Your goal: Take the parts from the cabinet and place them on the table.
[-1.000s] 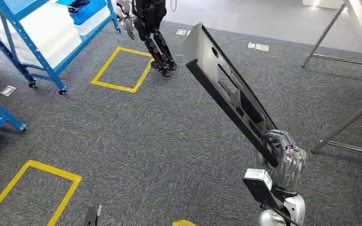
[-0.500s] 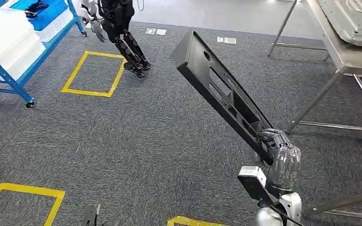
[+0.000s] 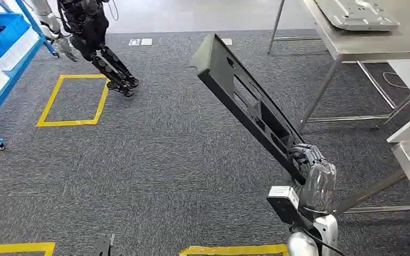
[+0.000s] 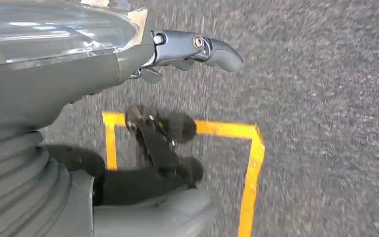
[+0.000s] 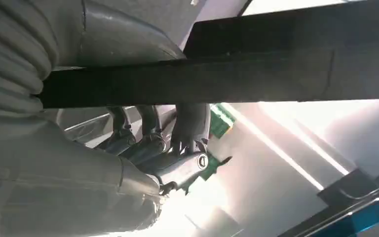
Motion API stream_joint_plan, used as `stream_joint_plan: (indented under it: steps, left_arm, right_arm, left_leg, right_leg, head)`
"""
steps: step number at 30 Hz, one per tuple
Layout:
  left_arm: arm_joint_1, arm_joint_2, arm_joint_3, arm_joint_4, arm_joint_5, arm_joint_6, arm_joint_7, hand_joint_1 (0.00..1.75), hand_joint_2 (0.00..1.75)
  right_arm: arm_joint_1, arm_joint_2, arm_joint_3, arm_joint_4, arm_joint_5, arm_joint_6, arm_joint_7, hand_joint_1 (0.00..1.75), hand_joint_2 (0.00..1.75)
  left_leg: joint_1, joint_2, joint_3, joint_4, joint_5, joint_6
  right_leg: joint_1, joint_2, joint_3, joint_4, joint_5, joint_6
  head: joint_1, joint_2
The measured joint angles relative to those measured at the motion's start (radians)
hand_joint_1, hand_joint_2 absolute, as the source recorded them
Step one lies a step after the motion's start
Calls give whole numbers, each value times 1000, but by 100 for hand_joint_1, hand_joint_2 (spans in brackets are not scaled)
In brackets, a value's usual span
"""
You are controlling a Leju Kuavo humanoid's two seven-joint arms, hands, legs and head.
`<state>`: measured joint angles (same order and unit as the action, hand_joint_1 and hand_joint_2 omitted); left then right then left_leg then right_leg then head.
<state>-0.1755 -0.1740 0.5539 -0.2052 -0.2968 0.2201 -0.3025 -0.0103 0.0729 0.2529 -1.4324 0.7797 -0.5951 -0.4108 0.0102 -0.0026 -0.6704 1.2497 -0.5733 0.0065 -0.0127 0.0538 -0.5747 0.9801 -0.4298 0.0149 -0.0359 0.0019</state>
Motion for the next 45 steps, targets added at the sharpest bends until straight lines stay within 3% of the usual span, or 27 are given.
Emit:
stream_joint_plan:
  steps: [2,3,4,7,8,9,10,13,14,15,17,18,22,23,25,26,28,29,30,32,33,34,38,40,41,43,45]
  left_arm:
    - [-1,2,0,0,-1,3,-1,0,175]
    - [-1,3,0,0,-1,3,-2,0,175]
    - [-1,3,0,0,-1,3,-2,0,175]
    - [-3,0,0,0,-1,4,-3,0,175]
    - [-5,-2,0,0,-1,4,-3,0,175]
    - [-6,-1,0,0,-1,4,-3,0,175]
    - [-7,0,0,0,-2,4,-3,0,175]
    - [-5,0,0,0,-10,18,-12,0,175]
    - [-5,0,0,0,-10,19,-14,0,175]
    - [-5,0,0,0,-10,19,-18,0,175]
    - [-7,-1,0,0,-8,3,-24,0,175]
    - [-7,-1,0,0,-3,-3,-27,0,175]
    - [-8,-2,0,0,2,-14,-27,0,175]
    - [-9,-3,0,0,9,-17,-26,0,175]
    - [-9,-2,0,0,13,-21,-24,0,175]
    - [-8,-1,0,0,17,-26,-19,0,175]
    - [-2,-1,0,0,20,-42,-19,0,175]
    - [0,-1,0,0,20,-47,-19,0,175]
    - [1,0,0,0,21,-54,-18,0,175]
    - [0,0,0,0,21,-64,-18,0,175]
    - [0,2,0,0,22,-66,-18,0,175]
    - [1,4,0,0,22,-66,-18,0,175]
    - [0,3,1,0,26,-85,-27,0,175]
    - [-3,2,2,0,27,-98,-40,0,175]
    - [-2,2,2,0,26,-103,-45,0,175]
    - [0,2,2,0,26,-109,-51,0,175]
    - [0,3,2,0,27,-114,-54,0,175]
  right_arm:
    - [0,0,0,0,0,0,0,175,175]
    - [0,0,0,0,0,0,0,175,175]
    - [-1,0,0,0,0,0,0,175,175]
    - [5,0,1,0,0,-1,0,175,175]
    - [6,0,1,-1,0,-1,0,175,175]
    - [6,0,2,-1,0,-1,0,175,175]
    - [4,0,2,-1,1,-1,-1,175,175]
    - [7,0,2,-1,1,-1,-1,175,175]
    - [8,-1,2,-1,1,-1,-1,175,175]
    - [8,-1,2,-1,1,-1,-1,175,175]
    - [7,-1,2,-1,1,-2,-1,175,175]
    - [6,-1,2,-1,1,-2,-2,175,175]
    - [4,1,2,-1,1,-3,-3,175,175]
    - [4,1,2,-2,2,-3,-5,175,175]
    - [0,3,3,-2,2,-3,-8,175,175]
    - [-1,6,5,-1,2,-2,-8,175,175]
    - [-1,6,8,0,2,-1,-8,175,175]
    - [-1,6,8,2,3,-1,-8,175,175]
    - [0,6,8,3,3,-1,-8,175,175]
    - [-1,6,8,3,3,-1,-8,175,175]
    - [-1,6,8,3,3,-1,-8,175,175]
    - [-2,6,8,3,3,-1,-8,175,175]
    - [-4,7,8,3,4,0,-9,175,175]
    - [-8,6,8,3,5,0,-9,175,175]
    - [-11,6,8,3,6,0,-10,175,175]
    - [-9,6,9,3,6,0,-10,175,175]
    - [-6,3,8,3,6,0,-10,175,175]
  left_leg:
    - [4,-24,82,-177,95,4]
    - [10,-87,107,-231,98,5]
    - [10,-85,106,-243,98,5]
    - [-2,-52,105,-242,104,21]
    - [6,-37,108,-253,112,32]
    - [3,-28,110,-254,113,36]
    - [2,-15,109,-254,112,43]
    - [-4,25,107,-253,111,45]
    - [-4,37,107,-253,110,45]
    - [-4,49,107,-253,109,45]
    - [-4,69,111,-253,107,41]
    - [-8,75,115,-253,104,37]
    - [-10,111,122,-256,101,17]
    - [-10,119,122,-254,94,8]
    - [-1,41,100,-187,46,0]
    - [0,16,61,-104,0,-3]
    - [0,3,-14,41,-53,-8]
    - [0,2,-28,59,-47,-7]
    - [0,2,-19,31,-18,-5]
    - [1,-13,56,-129,77,1]
    - [5,-55,100,-221,115,6]
    - [10,-99,110,-245,101,7]
    - [1,-52,111,-253,111,23]
    - [4,-26,114,-262,117,37]
    - [2,-11,114,-262,117,39]
    - [0,20,111,-261,115,41]
    - [0,46,111,-261,114,40]
  right_leg:
    - [-1,26,2,4,0,1]
    - [2,36,-2,6,0,2]
    - [9,44,-8,11,0,4]
    - [-3,74,-20,2,11,26]
    - [-1,72,-30,9,5,29]
    - [3,18,-45,40,-12,27]
    - [3,-15,-77,106,-44,23]
    - [1,-41,-186,335,-122,22]
    - [0,-42,-186,334,-117,27]
    - [0,-44,-158,285,-95,36]
    - [0,-72,-56,99,-32,49]
    - [3,-128,-6,13,-15,45]
    - [14,-92,-9,8,-7,18]
    - [7,-79,0,-2,0,7]
    - [-1,-61,1,-6,4,-2]
    - [0,-51,0,-6,4,-8]
    - [3,-28,-2,-3,4,-8]
    - [3,-14,-2,-3,4,-8]
    - [3,-2,-1,-2,5,-8]
    - [2,22,1,0,5,-7]
    - [1,33,0,2,5,-6]
    - [11,41,-6,7,5,-3]
    - [1,83,-24,1,16,21]
    - [6,-9,-55,59,-17,18]
    - [5,-29,-89,130,-50,14]
    - [1,-40,-172,303,-112,13]
    - [-5,-44,-178,316,-104,28]
  head:
    - [0,0]
    - [1,0]
    - [2,0]
    - [0,0]
    - [2,0]
    - [3,0]
    - [9,0]
    - [11,0]
    - [11,0]
    - [11,0]
    - [11,0]
    - [13,0]
    - [11,0]
    - [12,0]
    - [2,0]
    - [-3,0]
    - [-5,0]
    - [-4,0]
    - [-4,0]
    - [-5,0]
    - [-5,0]
    - [-3,0]
    - [-4,0]
    - [3,0]
    - [6,0]
    - [7,0]
    - [9,0]
